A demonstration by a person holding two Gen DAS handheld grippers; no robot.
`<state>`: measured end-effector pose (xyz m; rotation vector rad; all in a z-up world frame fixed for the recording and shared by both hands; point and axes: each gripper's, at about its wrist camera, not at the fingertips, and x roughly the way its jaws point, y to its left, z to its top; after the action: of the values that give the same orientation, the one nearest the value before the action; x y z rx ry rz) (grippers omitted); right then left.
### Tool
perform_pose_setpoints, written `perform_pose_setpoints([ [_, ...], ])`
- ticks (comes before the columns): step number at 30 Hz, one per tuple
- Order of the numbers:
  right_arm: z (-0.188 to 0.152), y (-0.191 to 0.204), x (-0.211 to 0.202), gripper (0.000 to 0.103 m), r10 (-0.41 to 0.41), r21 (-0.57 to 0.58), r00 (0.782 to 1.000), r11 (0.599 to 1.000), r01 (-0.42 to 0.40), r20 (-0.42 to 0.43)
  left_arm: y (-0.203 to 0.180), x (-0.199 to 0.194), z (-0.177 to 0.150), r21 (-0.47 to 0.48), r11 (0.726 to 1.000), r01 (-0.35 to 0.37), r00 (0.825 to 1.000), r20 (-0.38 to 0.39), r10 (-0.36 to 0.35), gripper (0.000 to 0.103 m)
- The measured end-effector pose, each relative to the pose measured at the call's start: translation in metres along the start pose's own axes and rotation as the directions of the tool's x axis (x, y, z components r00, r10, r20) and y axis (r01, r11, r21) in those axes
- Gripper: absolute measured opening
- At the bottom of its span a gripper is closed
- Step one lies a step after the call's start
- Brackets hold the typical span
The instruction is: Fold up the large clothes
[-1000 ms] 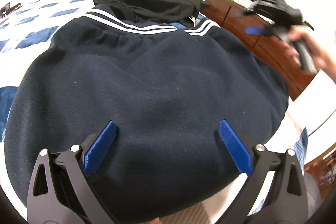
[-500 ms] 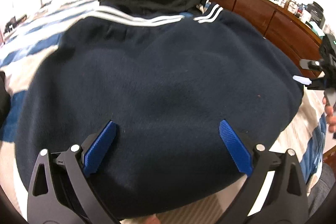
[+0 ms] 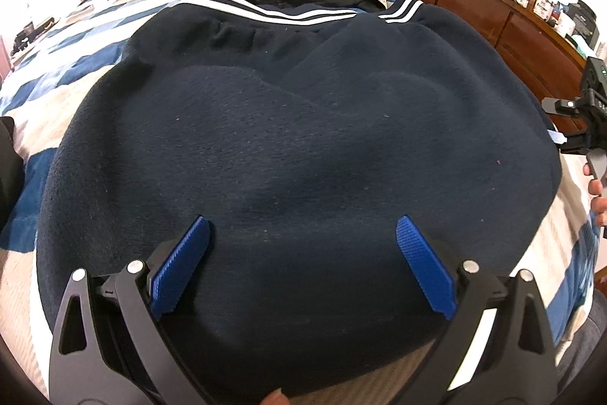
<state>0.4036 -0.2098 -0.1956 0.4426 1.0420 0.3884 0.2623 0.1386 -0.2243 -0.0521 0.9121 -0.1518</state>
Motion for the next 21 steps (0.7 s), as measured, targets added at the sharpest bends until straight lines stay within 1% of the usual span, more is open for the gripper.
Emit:
perform_pose_setpoints([
  [4, -0.004, 0.014, -0.005, 0.098, -0.054, -0.017, 0.998, 0.998, 0.054, 0.017, -0.001, -0.003, -0.002, 0.017, 1.000, -0.001, 1.000, 0.014, 0.001, 0.097],
  [5, -0.006, 0.015, -0.009, 0.098, -0.050, -0.012, 0.999, 0.999, 0.051, 0.021, -0.002, -0.006, -0.003, 0.024, 1.000, -0.005, 1.000, 0.021, 0.005, 0.097],
  [6, -0.008, 0.018, -0.016, 0.098, -0.038, -0.003, 0.999, 0.999, 0.038, 0.030, -0.002, -0.008, -0.004, 0.030, 0.999, -0.010, 1.000, 0.026, 0.009, 0.097],
  [8, -0.020, 0.018, -0.037, 0.098, 0.010, 0.042, 0.998, 0.999, -0.013, 0.054, -0.003, -0.021, -0.011, 0.047, 0.998, -0.031, 0.998, 0.047, 0.029, 0.097],
  [10, -0.041, 0.010, -0.061, 0.098, 0.081, 0.084, 0.992, 0.993, -0.089, 0.092, -0.001, -0.037, -0.021, 0.027, 0.998, -0.049, 0.997, 0.060, 0.047, 0.097],
  [13, -0.069, -0.005, -0.082, 0.098, 0.121, 0.129, 0.983, 0.982, -0.139, 0.137, 0.004, -0.067, -0.033, -0.043, 0.998, -0.039, 0.997, 0.060, 0.041, 0.097],
  [15, -0.092, -0.023, -0.086, 0.098, 0.138, 0.182, 0.978, 0.969, -0.166, 0.153, 0.008, -0.088, -0.041, -0.120, 0.992, -0.029, 0.997, 0.061, 0.036, 0.097],
  [16, -0.098, -0.029, -0.085, 0.098, 0.145, 0.197, 0.977, 0.965, -0.174, 0.156, 0.010, -0.094, -0.044, -0.156, 0.987, -0.022, 0.998, 0.061, 0.032, 0.097],
  [18, -0.111, -0.040, -0.080, 0.098, 0.166, 0.233, 0.972, 0.951, -0.202, 0.164, 0.018, -0.109, -0.056, -0.273, 0.962, 0.005, 0.998, 0.064, 0.013, 0.097],
  [21, -0.115, -0.045, -0.072, 0.098, 0.215, 0.262, 0.960, 0.930, -0.258, 0.180, 0.030, -0.117, -0.072, -0.425, 0.904, 0.041, 0.997, 0.072, -0.011, 0.097],
])
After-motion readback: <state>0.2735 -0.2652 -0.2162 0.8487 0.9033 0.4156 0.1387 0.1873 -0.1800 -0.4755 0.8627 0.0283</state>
